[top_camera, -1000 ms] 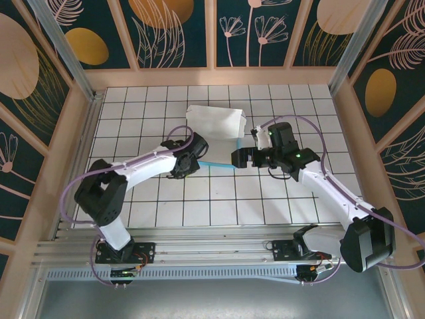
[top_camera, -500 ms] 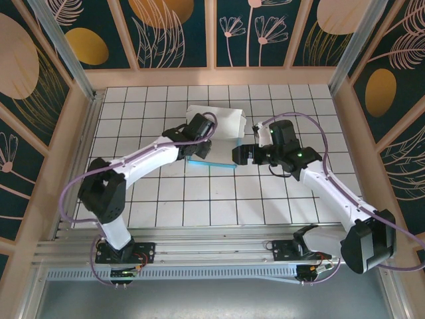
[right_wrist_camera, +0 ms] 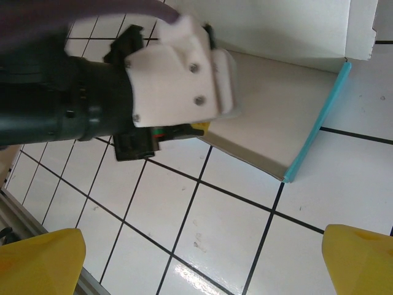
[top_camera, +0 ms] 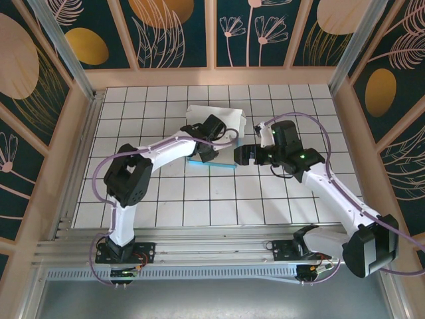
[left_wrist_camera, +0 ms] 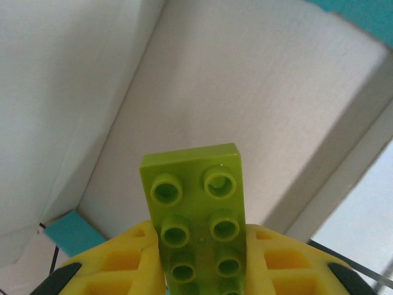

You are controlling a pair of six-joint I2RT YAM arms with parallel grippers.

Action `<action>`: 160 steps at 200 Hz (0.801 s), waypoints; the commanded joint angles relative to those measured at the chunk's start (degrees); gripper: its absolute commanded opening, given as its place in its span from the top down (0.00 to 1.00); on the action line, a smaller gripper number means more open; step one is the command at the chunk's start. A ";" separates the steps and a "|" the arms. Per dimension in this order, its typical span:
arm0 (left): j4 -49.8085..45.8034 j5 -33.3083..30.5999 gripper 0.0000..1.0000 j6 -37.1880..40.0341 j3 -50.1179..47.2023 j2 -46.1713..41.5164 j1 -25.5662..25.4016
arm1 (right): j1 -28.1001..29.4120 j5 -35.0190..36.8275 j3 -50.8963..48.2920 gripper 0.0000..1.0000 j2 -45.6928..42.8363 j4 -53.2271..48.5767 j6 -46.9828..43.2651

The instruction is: Fold the paper box

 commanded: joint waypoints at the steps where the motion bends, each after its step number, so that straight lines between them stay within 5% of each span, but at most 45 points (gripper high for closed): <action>1: -1.20 -2.46 0.97 5.76 1.78 3.06 0.22 | -0.40 0.75 1.11 0.01 -1.83 -0.80 0.31; 37: 2.50 -3.31 0.91 6.28 2.90 6.47 0.29 | -0.40 0.64 0.79 0.01 -1.97 -0.86 0.83; 53: 3.48 -3.43 0.70 5.64 3.25 7.04 0.23 | -0.40 0.54 0.68 0.01 -2.36 -1.06 1.12; 73: 4.30 -1.92 0.55 4.67 3.14 6.16 0.25 | -0.36 0.99 0.07 0.01 -3.21 -0.85 1.41; 160: 7.94 1.73 0.42 0.47 -0.14 -6.56 0.25 | -0.63 3.48 -0.18 0.01 -2.55 2.89 4.34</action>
